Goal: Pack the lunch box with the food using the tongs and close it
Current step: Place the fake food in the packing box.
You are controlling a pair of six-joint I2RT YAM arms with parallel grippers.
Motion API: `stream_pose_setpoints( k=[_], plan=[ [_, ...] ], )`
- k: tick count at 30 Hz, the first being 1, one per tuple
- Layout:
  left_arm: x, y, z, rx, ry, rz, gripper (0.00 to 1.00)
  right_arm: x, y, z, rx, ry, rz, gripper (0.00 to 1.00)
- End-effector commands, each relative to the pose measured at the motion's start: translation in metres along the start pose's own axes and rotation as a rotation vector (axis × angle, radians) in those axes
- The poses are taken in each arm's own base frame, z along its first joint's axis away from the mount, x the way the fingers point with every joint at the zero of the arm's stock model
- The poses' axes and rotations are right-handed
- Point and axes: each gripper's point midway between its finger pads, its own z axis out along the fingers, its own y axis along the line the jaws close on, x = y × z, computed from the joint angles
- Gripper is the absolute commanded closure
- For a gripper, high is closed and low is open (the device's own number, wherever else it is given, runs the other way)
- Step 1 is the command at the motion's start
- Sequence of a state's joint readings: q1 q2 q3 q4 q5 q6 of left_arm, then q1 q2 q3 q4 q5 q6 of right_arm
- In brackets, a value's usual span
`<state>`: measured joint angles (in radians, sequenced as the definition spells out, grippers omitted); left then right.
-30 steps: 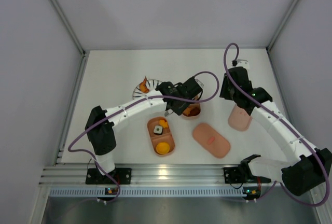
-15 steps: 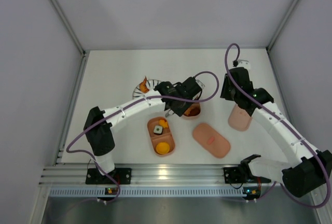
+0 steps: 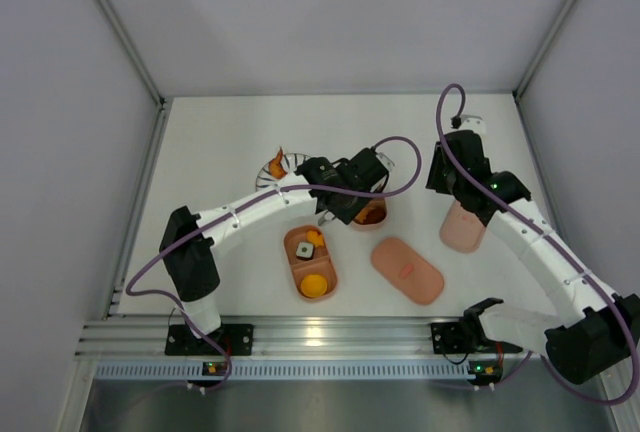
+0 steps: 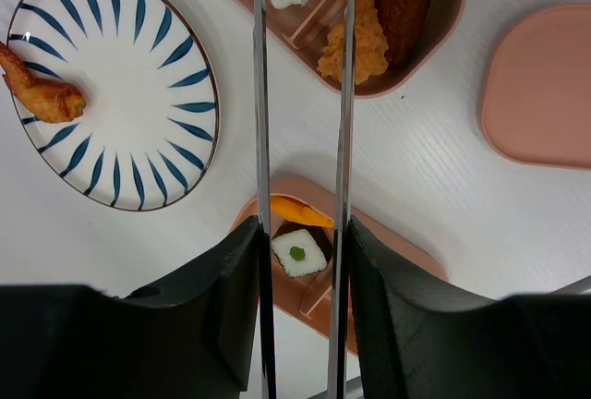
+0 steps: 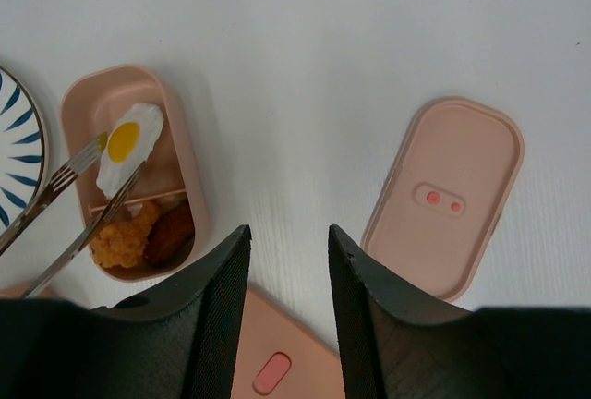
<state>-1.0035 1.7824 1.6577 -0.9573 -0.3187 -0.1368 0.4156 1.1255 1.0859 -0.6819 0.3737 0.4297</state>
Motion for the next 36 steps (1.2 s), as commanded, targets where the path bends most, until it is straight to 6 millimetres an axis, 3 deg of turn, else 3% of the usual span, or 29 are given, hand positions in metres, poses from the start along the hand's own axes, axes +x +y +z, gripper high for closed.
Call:
stream_pose_setpoints(
  k=[1, 24, 36],
  plan=[
    [-0.01, 0.007, -0.004, -0.034, -0.049, -0.031, 0.55, 0.001, -0.011, -0.004, 0.032, -0.007, -0.003, 0.61],
    [-0.004, 0.014, 0.018, -0.015, -0.003, -0.077, 0.54, 0.004, -0.013, -0.004, 0.04, -0.001, -0.009, 0.61],
    [-0.019, -0.001, -0.003, 0.112, -0.082, -0.086, 0.55, 0.003, -0.012, -0.004, 0.037, -0.004, -0.008, 0.61]
  ],
)
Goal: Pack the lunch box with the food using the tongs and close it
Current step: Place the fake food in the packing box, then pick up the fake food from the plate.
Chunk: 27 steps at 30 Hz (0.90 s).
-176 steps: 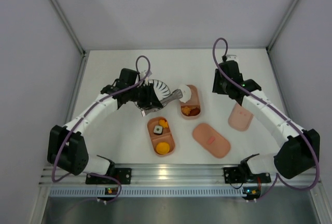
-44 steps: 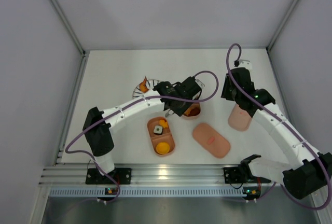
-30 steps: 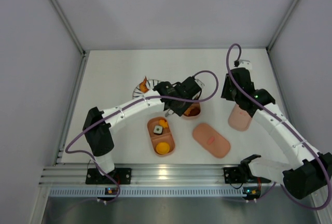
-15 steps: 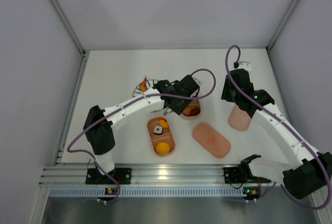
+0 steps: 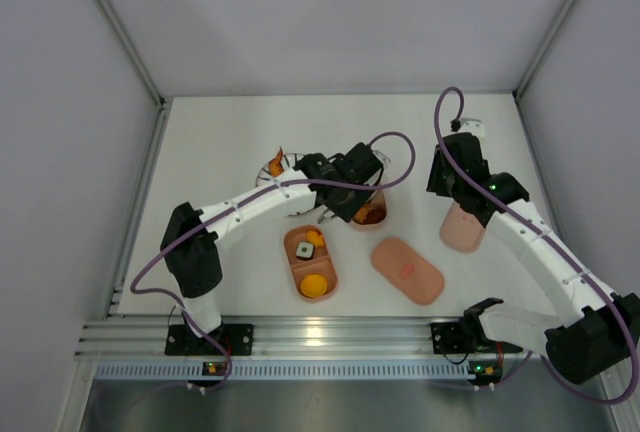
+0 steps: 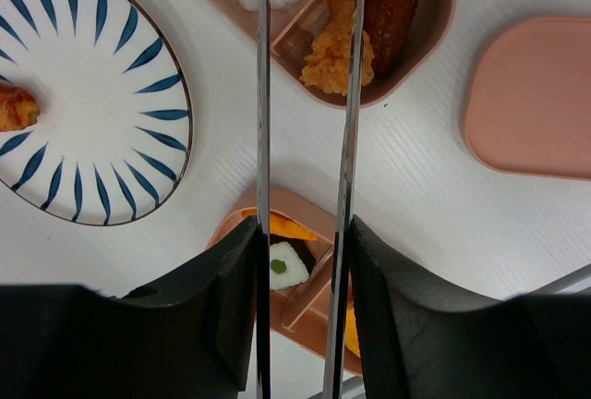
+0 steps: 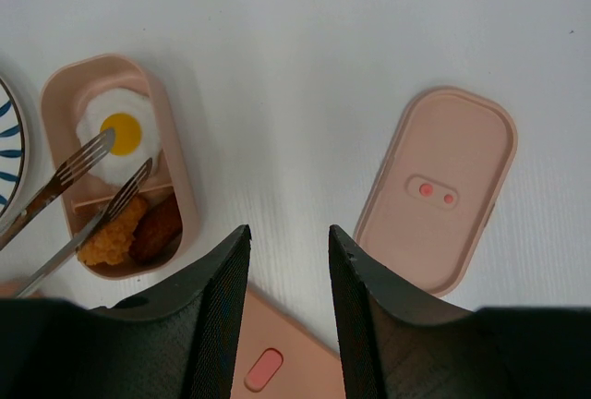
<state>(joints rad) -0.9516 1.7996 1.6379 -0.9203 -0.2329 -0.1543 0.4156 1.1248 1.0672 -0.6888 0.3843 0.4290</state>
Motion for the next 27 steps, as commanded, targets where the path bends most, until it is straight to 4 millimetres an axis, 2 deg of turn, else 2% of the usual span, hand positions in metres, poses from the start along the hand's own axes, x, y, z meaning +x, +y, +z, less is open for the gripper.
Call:
stream_pose_setpoints(
  k=[1, 5, 11, 14, 16, 19, 21, 22, 27],
  plan=[
    [-0.021, -0.006, -0.019, 0.063, -0.103, -0.021, 0.54, -0.004, -0.008, -0.007, 0.018, -0.019, 0.004, 0.61],
    [-0.027, -0.003, -0.03, 0.062, -0.137, -0.044, 0.54, -0.004, -0.008, -0.007, 0.017, -0.018, 0.004, 0.61],
    [-0.042, 0.017, -0.055, 0.0, -0.222, -0.13, 0.53, -0.007, -0.006, -0.008, 0.011, -0.025, 0.005, 0.61],
    [-0.044, 0.041, -0.066, -0.037, -0.245, -0.216, 0.53, -0.009, -0.006, -0.009, 0.007, -0.028, 0.004, 0.61],
    [-0.044, 0.065, -0.07, -0.086, -0.259, -0.293, 0.53, -0.009, -0.006, -0.009, 0.007, -0.029, 0.002, 0.61],
    [-0.035, 0.101, -0.077, -0.152, -0.273, -0.417, 0.52, -0.011, -0.004, -0.008, 0.001, -0.035, 0.0, 0.61],
    [-0.021, 0.127, -0.075, -0.2, -0.266, -0.49, 0.52, -0.013, -0.003, -0.007, -0.007, -0.038, -0.001, 0.6],
    [-0.016, 0.134, -0.077, -0.217, -0.27, -0.524, 0.51, -0.013, -0.001, -0.007, -0.011, -0.036, -0.006, 0.6],
    [0.022, 0.167, -0.059, -0.291, -0.215, -0.631, 0.5, -0.014, 0.005, -0.003, -0.031, -0.033, -0.008, 0.6]
  ],
)
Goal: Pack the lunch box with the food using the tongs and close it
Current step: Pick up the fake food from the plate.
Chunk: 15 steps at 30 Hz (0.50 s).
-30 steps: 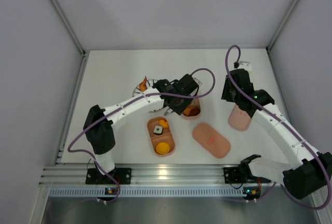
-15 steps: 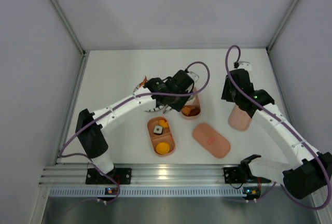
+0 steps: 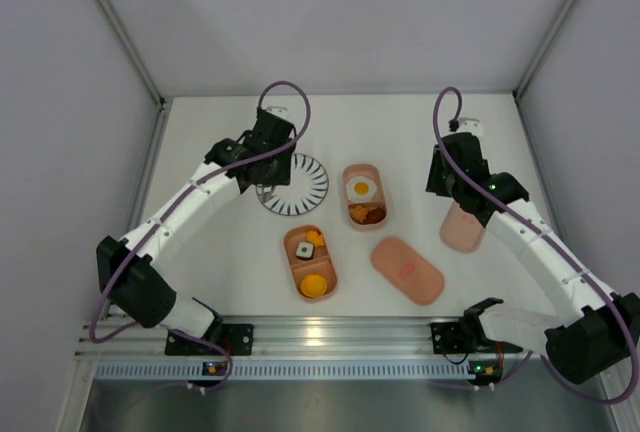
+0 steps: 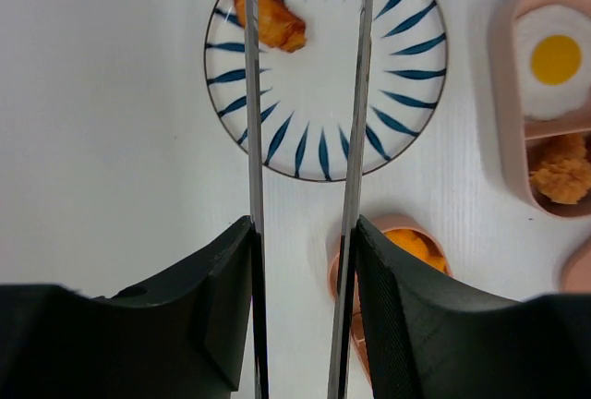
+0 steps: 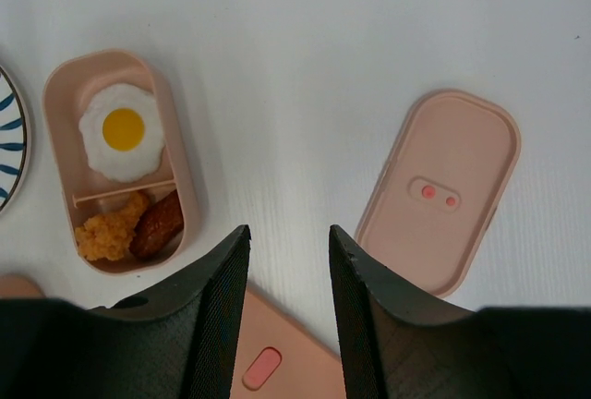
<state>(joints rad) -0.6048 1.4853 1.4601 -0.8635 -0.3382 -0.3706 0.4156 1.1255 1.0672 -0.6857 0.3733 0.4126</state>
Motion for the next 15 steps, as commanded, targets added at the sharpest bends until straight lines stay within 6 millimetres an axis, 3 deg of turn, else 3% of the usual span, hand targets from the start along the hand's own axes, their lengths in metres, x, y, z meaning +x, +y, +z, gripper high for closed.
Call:
stream_pose_setpoints(
  k=[1, 6, 15],
  plan=[
    [-0.001, 0.017, 0.007, -0.033, -0.035, -0.112, 0.5, -0.016, 0.004, -0.003, -0.025, -0.039, 0.005, 0.6],
    [0.013, 0.037, 0.022, -0.048, -0.006, -0.181, 0.45, -0.016, 0.01, 0.002, -0.041, -0.034, -0.002, 0.6],
    [0.022, 0.032, 0.042, -0.035, 0.033, -0.191, 0.43, -0.015, 0.014, 0.01, -0.047, -0.026, -0.012, 0.6]
  ],
)
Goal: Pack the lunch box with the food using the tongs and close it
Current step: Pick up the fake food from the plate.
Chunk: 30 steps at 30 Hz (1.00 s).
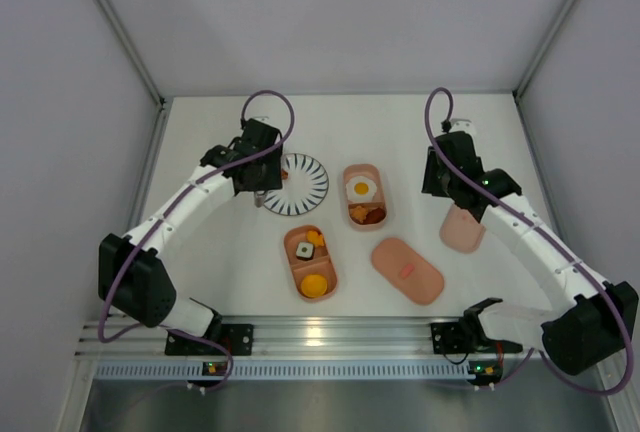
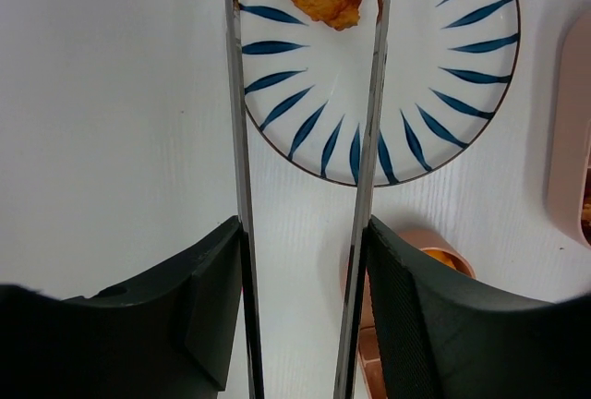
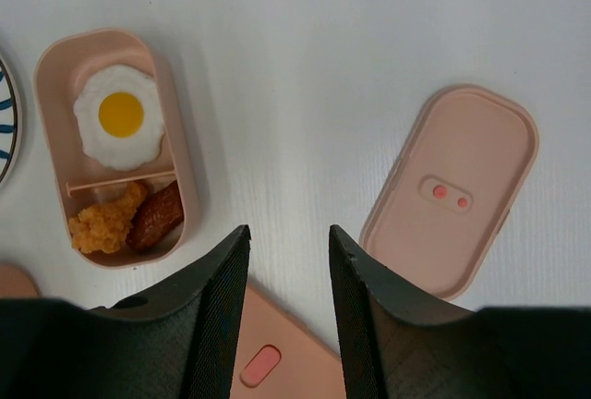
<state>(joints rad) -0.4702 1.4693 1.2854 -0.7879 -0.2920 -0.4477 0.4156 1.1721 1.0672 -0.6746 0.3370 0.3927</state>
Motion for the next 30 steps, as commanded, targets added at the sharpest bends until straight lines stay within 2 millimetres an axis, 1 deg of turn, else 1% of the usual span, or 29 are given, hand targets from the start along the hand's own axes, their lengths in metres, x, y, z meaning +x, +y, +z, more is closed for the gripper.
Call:
stream_pose_setpoints(
  k=[1, 7, 14, 18, 22, 30],
  plan=[
    [-0.013, -0.014, 0.005, 0.052, -0.046, -0.035, 0.43, -0.024, 0.006, -0.003, -0.03, -0.072, 0.02, 0.6],
    [-0.009, -0.019, 0.01, 0.073, -0.027, -0.033, 0.47, -0.022, 0.004, -0.002, -0.024, -0.074, 0.02, 0.6],
    [0.002, -0.017, 0.012, 0.073, -0.006, -0.044, 0.49, -0.018, 0.004, -0.001, -0.023, -0.067, 0.02, 0.6],
    [0.009, -0.016, 0.013, 0.077, 0.006, -0.044, 0.49, -0.015, 0.004, 0.0, -0.025, -0.063, 0.021, 0.6],
    [0.015, -0.015, 0.019, 0.07, 0.026, -0.043, 0.49, -0.014, 0.004, 0.0, -0.028, -0.063, 0.021, 0.6],
    [0.018, -0.013, 0.024, 0.052, 0.031, -0.047, 0.48, -0.012, 0.003, 0.002, -0.025, -0.06, 0.017, 0.6]
  ],
)
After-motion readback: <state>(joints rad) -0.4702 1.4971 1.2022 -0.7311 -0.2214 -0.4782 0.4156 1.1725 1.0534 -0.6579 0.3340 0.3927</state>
